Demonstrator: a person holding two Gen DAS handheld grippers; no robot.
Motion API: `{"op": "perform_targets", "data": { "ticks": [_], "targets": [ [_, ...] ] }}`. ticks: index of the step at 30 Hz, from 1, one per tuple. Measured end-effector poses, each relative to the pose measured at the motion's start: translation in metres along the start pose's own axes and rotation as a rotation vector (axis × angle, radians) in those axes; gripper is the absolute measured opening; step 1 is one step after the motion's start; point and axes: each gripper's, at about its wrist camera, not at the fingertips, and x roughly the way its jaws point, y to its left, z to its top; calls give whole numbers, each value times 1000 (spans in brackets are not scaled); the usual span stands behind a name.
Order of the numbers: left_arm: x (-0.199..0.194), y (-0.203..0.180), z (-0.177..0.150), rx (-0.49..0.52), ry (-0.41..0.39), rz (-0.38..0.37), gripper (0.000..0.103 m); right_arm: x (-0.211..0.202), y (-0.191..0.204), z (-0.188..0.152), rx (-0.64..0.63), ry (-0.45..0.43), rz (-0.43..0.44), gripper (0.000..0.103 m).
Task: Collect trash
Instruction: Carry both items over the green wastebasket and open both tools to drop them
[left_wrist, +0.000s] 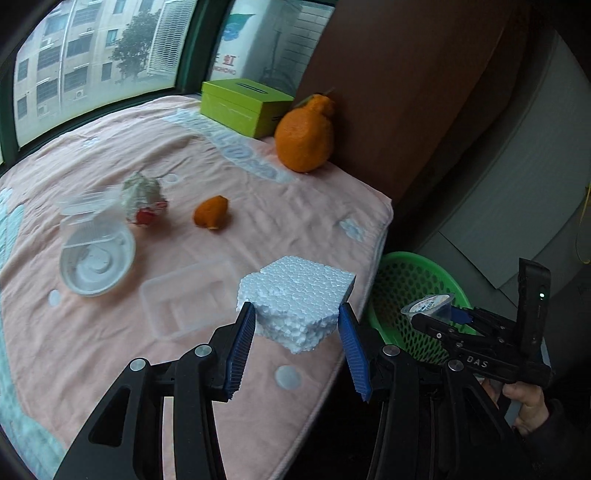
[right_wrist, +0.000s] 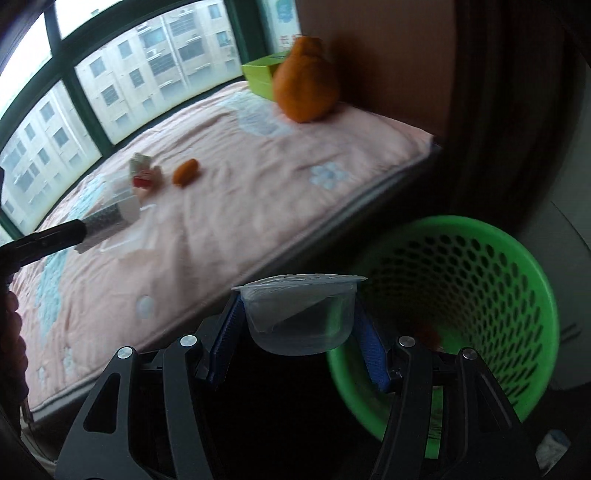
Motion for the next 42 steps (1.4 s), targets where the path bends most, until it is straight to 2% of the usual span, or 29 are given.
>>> {"op": "perform_targets", "data": {
  "ticks": [6, 13, 20, 33, 35, 37, 42],
  "targets": [
    [38, -59, 2, 83, 68, -45, 45, 8, -68, -18, 121, 56, -76, 60],
    [79, -107, 1, 156, 144, -69, 45, 3, -109, -27, 189, 61, -103, 61],
    [115, -142, -1, 209, 195, -80, 45, -19, -124, -29, 201, 7, -108, 66],
    [175, -185, -1, 241, 287, -98, 46, -58, -145, -35, 257, -86, -91, 73],
    [180, -190, -2, 244, 293, -104, 47, -61, -147, -38, 266, -91, -88, 73],
    [183, -192, -2, 243, 293, -109, 56, -63, -148, -40, 275, -93, -84, 73],
    [175, -192, -3, 229, 277, -120, 56, -66, -143, -43, 280, -95, -72, 74]
  ]
}}
